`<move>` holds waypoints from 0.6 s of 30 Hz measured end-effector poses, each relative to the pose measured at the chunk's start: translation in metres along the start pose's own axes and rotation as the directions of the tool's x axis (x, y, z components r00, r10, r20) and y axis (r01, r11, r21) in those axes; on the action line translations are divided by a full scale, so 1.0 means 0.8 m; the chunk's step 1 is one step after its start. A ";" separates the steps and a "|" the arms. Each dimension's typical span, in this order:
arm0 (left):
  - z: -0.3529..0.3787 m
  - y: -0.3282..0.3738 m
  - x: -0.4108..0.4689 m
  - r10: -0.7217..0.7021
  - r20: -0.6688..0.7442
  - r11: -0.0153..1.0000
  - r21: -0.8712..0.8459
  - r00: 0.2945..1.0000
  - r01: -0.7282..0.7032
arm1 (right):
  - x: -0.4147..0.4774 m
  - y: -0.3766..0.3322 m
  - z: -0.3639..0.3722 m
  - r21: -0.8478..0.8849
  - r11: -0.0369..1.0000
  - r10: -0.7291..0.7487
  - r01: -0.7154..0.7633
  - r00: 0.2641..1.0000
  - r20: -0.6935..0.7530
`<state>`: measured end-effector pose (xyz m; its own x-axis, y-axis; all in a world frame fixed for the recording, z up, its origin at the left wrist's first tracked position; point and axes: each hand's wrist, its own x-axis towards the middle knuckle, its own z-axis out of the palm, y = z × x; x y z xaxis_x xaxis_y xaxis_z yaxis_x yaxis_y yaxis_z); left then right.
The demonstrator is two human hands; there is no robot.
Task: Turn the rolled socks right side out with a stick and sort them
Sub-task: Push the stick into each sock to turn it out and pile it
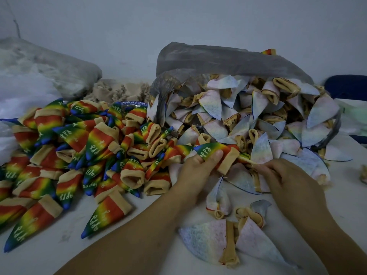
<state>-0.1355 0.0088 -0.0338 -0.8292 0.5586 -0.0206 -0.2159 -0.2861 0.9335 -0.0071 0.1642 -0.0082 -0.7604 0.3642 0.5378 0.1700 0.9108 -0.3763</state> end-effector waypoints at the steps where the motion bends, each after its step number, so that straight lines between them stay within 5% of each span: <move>1: 0.000 0.001 0.000 0.003 -0.011 1.000 -0.010 1.000 -0.004 | 0.000 0.002 0.000 -0.010 1.000 0.006 -0.006 1.000 -0.007; 9: 0.000 0.003 0.003 -0.027 0.033 0.978 -0.206 0.999 0.033 | -0.005 -0.003 0.004 0.066 0.984 0.162 -0.164 0.986 0.027; 18: 0.003 0.000 0.003 0.024 -0.068 0.997 -0.077 0.997 -0.029 | -0.005 -0.002 0.006 0.129 0.960 0.234 -0.249 0.964 0.123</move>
<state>-0.1363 0.0120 -0.0332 -0.8672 0.4975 -0.0224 -0.2305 -0.3610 0.9036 -0.0076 0.1607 -0.0133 -0.7706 0.5404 0.3378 0.2719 0.7582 -0.5927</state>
